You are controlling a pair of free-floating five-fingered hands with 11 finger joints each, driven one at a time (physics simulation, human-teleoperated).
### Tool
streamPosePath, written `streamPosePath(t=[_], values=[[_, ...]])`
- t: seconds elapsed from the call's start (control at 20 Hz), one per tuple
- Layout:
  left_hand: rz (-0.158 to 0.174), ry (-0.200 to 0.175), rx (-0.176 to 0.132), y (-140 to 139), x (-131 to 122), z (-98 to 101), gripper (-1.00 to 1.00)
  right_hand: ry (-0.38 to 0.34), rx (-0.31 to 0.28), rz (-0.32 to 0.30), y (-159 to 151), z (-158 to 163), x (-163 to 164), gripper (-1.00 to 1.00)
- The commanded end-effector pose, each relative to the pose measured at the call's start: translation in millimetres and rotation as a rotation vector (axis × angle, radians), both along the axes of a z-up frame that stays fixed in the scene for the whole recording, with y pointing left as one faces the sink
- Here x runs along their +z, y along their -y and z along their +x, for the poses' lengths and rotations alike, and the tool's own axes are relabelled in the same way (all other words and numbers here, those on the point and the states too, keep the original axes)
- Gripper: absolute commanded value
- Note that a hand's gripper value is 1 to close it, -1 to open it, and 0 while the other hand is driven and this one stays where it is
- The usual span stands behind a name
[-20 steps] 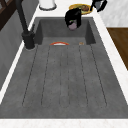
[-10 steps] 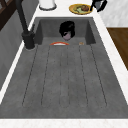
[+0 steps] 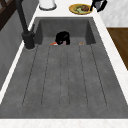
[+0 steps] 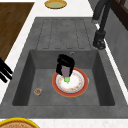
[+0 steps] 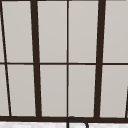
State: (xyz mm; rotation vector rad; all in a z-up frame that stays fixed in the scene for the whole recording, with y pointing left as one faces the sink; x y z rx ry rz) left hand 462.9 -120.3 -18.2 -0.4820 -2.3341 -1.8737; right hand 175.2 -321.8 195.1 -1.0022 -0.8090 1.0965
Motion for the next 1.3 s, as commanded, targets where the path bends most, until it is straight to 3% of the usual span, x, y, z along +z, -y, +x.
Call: streamPosePath(t=[0.0, 0.35, 0.6, 0.7, 0.75, 0.8, 0.85, 0.95, 1.05, 1.15, 1.25], values=[[0.000, 0.003, -0.025, 0.0, -30.9, 13.6, 1.00, 0.000, 0.000, 0.000, 0.0, 0.0, 0.0, 0.00], [-0.002, 0.007, -0.019, 0.2, -89.6, 42.2, 1.00, 0.000, 0.000, 0.000, 0.0, 0.0, 0.0, 0.00], [-0.029, -0.058, -0.033, -0.5, -86.7, 61.0, 1.00, 0.000, 0.000, 0.000, 0.0, 0.0, 0.0, 0.00], [-0.065, -0.078, -0.036, -3.7, -80.0, 60.3, 1.00, 0.000, 0.000, 0.000, 0.0, 0.0, 0.0, 0.00], [-0.072, -0.080, -0.038, -4.1, -74.9, 53.3, -1.00, 0.000, 0.000, 0.000, 0.0, 0.0, 0.0, 0.00], [-0.050, 0.006, -0.043, -9.8, -57.1, 48.5, -1.00, 0.000, 0.000, 0.000, 0.0, 0.0, 0.0, 0.00], [-0.063, 0.075, -0.044, -10.2, -43.5, 40.3, -1.00, 0.000, 0.000, 0.000, 0.0, 0.0, 0.0, 0.00], [-0.039, 0.121, -0.050, -13.4, -26.2, 40.8, -1.00, 0.000, 0.000, 0.000, 0.0, 0.0, 0.0, 0.00], [0.008, 0.129, -0.063, -15.3, -11.6, 39.2, -1.00, 0.000, 0.000, 0.000, 0.0, 0.0, 0.0, 0.00], [0.024, 0.132, -0.076, -12.4, 1.8, 33.2, -1.00, 0.000, 0.000, 0.000, 0.0, 0.0, 0.0, 0.00], [0.038, 0.108, -0.082, -13.4, 17.8, 27.6, -1.00, 0.000, 0.000, 0.000, 0.0, 0.0, 0.0, 0.00]])
